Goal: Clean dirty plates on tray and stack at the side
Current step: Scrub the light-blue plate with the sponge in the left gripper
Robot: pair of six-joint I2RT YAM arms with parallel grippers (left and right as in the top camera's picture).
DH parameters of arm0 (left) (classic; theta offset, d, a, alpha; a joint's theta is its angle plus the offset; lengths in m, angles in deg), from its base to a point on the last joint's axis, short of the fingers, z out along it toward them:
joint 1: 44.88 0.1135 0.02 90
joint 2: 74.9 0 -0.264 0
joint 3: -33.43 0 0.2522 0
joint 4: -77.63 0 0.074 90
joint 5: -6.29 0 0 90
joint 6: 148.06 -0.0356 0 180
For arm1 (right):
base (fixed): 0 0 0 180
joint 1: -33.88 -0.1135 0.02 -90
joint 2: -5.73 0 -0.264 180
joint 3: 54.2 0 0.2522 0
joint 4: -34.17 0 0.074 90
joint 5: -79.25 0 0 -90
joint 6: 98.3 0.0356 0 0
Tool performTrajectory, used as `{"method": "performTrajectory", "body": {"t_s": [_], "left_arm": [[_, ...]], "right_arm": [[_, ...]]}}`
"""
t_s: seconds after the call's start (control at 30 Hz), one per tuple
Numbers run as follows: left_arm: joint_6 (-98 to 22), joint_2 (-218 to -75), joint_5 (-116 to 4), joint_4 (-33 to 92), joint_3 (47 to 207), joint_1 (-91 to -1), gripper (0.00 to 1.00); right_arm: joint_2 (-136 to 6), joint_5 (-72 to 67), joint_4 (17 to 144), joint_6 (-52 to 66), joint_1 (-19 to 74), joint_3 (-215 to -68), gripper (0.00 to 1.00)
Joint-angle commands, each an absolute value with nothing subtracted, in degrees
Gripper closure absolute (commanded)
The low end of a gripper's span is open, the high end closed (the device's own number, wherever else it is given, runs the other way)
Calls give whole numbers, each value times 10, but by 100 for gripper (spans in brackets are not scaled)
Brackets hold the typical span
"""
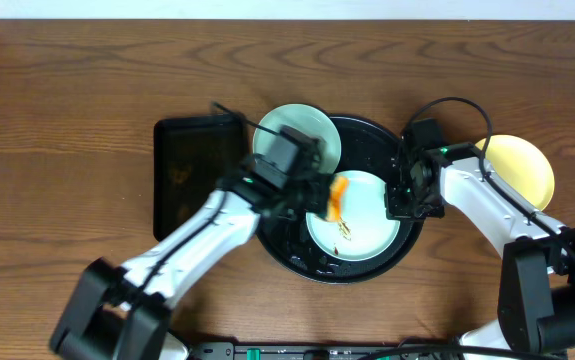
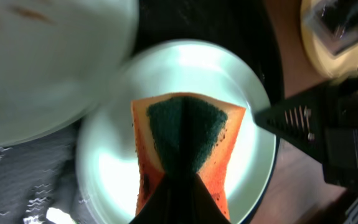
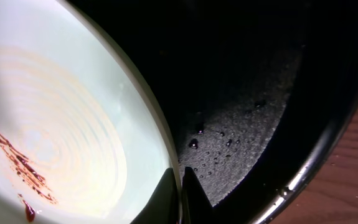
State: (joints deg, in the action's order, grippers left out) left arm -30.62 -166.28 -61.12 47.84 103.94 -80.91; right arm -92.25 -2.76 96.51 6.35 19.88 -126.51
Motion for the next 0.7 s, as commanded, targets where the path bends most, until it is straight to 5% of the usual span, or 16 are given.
{"method": "performTrajectory", "body": {"t_s": [0.0,0.4,0.67], "left_arm": [[-258,-1694,-608,500,1038,-846,92],[-235,-1778,-622,524,1038,-914,93],[-250,-1781,-817,494,1038,-903,92]], "right_arm": [[-920,-28,966,69,193,-1267,99],[-920,-28,966,69,193,-1267,99],[-920,-27,975,69,193,-1267,99]]}}
